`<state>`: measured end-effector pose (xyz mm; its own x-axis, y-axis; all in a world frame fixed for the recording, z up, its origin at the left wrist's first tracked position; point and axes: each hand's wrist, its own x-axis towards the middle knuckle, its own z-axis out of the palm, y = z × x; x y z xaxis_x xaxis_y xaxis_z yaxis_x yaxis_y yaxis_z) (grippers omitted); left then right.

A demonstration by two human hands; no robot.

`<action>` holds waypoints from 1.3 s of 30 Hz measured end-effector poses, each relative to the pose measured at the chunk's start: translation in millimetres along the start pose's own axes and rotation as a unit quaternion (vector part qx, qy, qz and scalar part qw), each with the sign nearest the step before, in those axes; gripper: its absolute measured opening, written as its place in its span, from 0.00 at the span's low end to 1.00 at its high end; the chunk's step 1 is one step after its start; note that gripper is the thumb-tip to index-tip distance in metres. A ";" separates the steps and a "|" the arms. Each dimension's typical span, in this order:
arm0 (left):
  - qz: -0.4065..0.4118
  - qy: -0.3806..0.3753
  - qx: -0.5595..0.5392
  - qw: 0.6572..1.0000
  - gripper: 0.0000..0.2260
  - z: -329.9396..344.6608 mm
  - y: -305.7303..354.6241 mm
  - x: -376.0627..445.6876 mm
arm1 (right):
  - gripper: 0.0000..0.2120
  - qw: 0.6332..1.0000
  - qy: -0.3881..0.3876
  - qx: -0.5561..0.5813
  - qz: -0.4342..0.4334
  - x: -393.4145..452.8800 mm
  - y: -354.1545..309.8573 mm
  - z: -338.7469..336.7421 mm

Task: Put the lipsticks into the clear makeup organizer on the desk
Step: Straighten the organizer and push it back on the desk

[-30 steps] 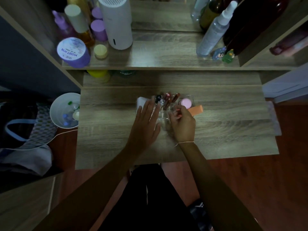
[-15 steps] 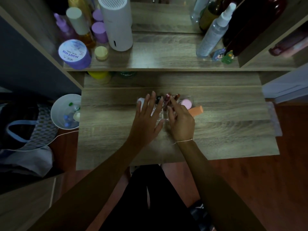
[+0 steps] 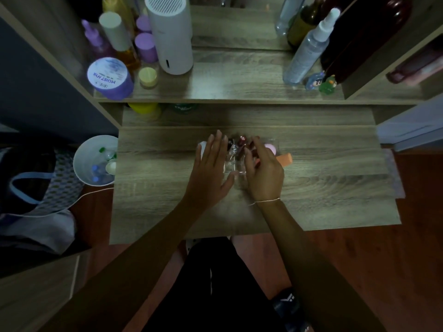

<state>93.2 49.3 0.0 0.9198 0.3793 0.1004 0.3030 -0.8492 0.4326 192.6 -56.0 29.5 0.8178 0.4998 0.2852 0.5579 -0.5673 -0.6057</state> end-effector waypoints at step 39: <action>-0.155 -0.079 -0.003 0.985 0.37 38.6 -35.8 -57.4 | 0.36 0.965 -0.117 0.032 0.233 -30.4 105.5 8.9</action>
<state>39.2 43.7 -55.8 0.8110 0.5574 -0.1779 0.5741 -0.6993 0.4258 225.3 -125.2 -49.6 0.9190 0.3395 -0.2003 0.1221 -0.7284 -0.6742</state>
